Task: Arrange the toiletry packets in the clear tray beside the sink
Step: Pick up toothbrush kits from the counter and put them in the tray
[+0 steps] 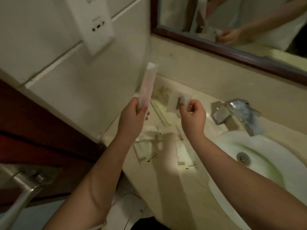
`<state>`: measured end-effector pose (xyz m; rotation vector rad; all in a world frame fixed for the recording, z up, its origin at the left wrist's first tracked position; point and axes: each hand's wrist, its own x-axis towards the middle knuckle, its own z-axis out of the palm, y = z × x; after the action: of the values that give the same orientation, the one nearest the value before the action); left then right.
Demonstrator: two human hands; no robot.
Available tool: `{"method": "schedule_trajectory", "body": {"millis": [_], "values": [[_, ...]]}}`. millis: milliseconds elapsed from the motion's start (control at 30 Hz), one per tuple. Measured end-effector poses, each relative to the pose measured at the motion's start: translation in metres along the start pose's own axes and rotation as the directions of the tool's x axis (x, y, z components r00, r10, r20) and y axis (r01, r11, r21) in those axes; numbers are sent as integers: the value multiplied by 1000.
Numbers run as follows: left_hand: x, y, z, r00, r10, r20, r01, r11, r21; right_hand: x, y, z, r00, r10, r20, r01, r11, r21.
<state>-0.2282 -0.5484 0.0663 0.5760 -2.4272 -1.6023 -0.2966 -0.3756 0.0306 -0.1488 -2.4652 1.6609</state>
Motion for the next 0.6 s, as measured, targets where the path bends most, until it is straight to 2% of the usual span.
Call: {"method": "schedule_trajectory", "body": {"millis": [133,267,367,433,500,600], "values": [[-31,42,59,959,101,266,-109,994,18,-32,18,-76,990,86,-114,-80,995,55],[-81,63,130,803,194,563,-265,963,47,-75,38,-166,926,236,-293,-193,967,168],[-133,80,180,689,299,660,-519,839,162,-118,62,-253,793,361,-490,-267,930,253],[-173,96,208,660,306,687,-559,810,176,-148,79,-307,700,429,-571,-300,902,310],[-220,112,239,633,286,719,-570,801,184,-183,97,-362,639,460,-617,-305,887,346],[-285,127,282,517,247,820,-642,745,181,-232,120,-431,560,487,-670,-310,873,377]]}}
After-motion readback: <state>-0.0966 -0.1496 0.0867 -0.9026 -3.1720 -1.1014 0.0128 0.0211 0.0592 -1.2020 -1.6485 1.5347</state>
